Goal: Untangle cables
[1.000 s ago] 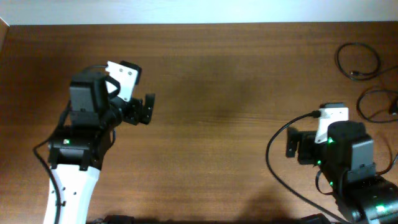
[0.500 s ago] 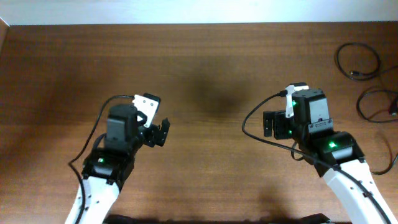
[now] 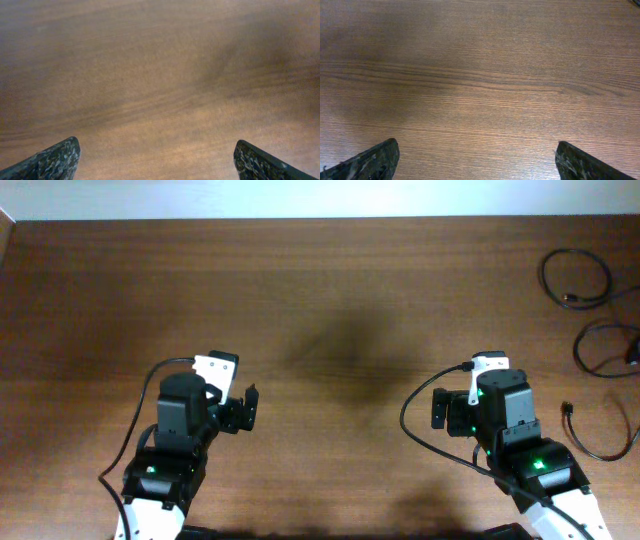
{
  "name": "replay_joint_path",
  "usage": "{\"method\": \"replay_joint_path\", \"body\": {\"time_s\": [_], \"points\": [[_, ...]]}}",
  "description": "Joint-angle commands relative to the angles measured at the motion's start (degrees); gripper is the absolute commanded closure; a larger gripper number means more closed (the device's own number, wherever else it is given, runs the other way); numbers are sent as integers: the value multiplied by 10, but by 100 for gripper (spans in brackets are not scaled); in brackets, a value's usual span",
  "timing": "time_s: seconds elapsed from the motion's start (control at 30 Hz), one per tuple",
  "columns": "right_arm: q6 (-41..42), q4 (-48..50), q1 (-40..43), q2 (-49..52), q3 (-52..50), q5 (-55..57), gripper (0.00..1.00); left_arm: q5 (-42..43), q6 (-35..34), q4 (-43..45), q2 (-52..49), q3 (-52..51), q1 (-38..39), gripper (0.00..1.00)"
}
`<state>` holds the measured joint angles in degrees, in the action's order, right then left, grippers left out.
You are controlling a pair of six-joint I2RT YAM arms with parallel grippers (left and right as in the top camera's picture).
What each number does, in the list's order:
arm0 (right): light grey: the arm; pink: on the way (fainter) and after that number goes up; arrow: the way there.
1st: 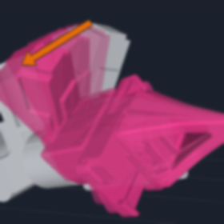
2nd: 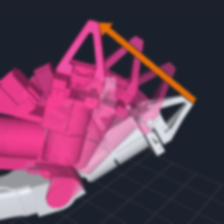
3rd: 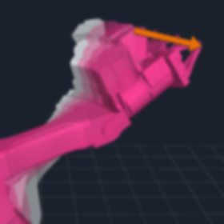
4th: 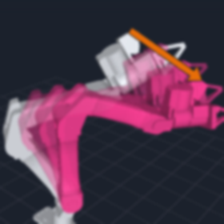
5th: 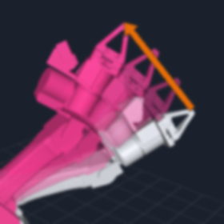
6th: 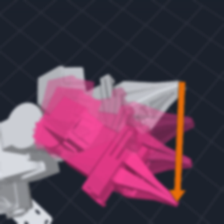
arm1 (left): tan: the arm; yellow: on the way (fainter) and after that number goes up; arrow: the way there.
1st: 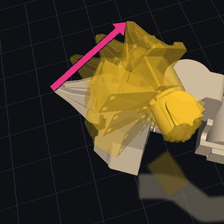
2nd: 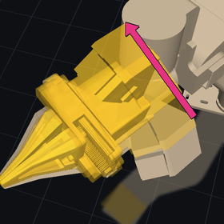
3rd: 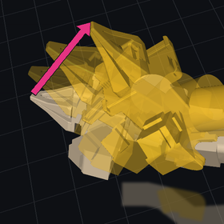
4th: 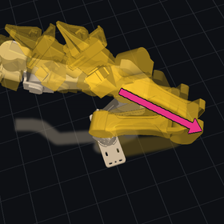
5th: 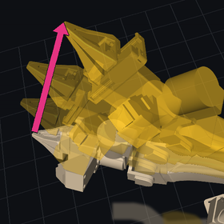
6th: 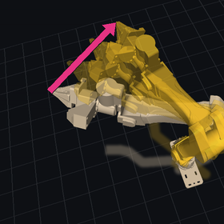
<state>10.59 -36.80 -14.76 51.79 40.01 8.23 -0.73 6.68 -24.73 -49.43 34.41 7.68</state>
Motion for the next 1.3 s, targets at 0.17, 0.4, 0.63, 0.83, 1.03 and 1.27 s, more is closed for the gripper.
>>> {"method": "replay_joint_path", "body": {"time_s": [0.17,0.4,0.63,0.83,1.03,1.27], "points": [[9,2,-2,-2,-4,-5,1,-5,-7,7,9,-5,-5,1],[9,2,-2,28,-4,-5,1,-6,-7,4,9,-5,-5,1],[9,2,-2,81,-4,-14,1,-6,-7,4,9,-5,-5,1],[2,-10,-2,-70,-5,-17,1,-6,-7,4,9,-5,-5,1],[2,-17,-2,-149,-51,6,1,-6,-6,4,9,-5,-5,1],[2,-16,-2,-146,-51,6,1,-6,-7,0,6,-5,-5,1]]}}
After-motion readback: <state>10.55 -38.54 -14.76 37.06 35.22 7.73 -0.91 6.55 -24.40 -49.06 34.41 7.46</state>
